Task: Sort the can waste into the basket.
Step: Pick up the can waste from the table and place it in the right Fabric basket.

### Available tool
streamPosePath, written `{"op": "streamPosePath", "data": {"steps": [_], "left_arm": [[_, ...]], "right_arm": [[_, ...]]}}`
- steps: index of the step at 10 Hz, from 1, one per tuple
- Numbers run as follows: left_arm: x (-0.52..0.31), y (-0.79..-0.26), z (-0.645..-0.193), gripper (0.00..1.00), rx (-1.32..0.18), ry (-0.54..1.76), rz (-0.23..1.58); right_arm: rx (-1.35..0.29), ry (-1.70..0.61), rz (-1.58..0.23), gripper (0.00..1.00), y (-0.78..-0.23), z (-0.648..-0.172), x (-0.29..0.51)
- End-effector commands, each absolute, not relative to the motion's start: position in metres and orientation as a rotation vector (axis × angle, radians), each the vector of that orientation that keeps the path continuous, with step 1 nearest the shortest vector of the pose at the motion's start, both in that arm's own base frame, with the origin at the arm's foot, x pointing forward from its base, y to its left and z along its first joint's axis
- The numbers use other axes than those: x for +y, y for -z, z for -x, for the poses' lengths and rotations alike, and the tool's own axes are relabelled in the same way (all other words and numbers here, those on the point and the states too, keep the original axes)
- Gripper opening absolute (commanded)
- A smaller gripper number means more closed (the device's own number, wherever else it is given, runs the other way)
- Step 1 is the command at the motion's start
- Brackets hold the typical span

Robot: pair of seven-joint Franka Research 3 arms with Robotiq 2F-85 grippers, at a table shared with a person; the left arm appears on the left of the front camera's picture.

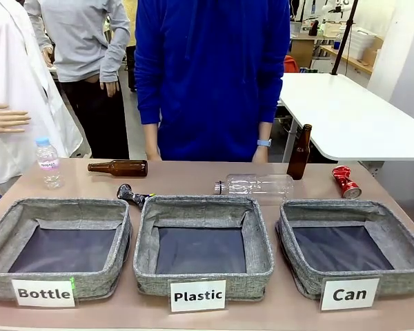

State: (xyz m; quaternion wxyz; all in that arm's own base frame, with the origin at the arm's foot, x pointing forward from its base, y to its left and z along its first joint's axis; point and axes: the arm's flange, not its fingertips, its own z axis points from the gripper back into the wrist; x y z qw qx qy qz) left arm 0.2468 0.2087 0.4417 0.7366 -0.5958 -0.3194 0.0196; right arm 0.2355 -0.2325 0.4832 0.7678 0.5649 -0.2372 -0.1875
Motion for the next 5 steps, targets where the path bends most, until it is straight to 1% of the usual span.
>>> {"op": "streamPosePath", "data": {"steps": [1, 2, 3, 5], "left_arm": [[0.184, -0.433, -0.256, 1.0, -0.75, -0.211, 1.339], [0.167, -0.43, -0.264, 1.0, -0.767, -0.3, 1.229], [0.219, -0.435, -0.253, 1.0, -0.729, -0.15, 1.334], [0.219, -0.435, -0.253, 1.0, -0.729, -0.15, 1.334]], "right_arm": [[-0.581, 0.444, -1.297, 1.0, -0.476, -0.253, -0.228], [-0.515, 0.407, -1.226, 1.0, -0.483, -0.235, -0.232], [-0.515, 0.407, -1.226, 1.0, -0.483, -0.235, -0.232], [-0.515, 0.407, -1.226, 1.0, -0.483, -0.235, -0.232]]}}
